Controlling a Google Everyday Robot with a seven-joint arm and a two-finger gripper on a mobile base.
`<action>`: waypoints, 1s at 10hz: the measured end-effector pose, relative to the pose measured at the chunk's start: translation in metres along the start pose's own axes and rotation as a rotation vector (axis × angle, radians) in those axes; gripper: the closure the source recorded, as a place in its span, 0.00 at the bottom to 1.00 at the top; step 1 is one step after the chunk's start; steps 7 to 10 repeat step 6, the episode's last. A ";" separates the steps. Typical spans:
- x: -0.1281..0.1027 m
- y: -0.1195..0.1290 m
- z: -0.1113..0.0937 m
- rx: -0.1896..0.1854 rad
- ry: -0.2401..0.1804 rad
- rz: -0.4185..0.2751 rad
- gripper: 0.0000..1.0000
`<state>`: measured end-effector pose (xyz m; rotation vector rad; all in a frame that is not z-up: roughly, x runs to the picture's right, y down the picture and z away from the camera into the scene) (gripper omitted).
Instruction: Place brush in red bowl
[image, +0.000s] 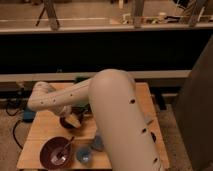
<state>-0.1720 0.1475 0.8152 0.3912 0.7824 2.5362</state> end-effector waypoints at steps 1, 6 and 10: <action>-0.001 0.000 -0.003 -0.010 0.008 0.003 0.20; -0.029 -0.003 -0.020 -0.070 0.234 0.005 0.20; -0.029 -0.003 -0.020 -0.070 0.234 0.005 0.20</action>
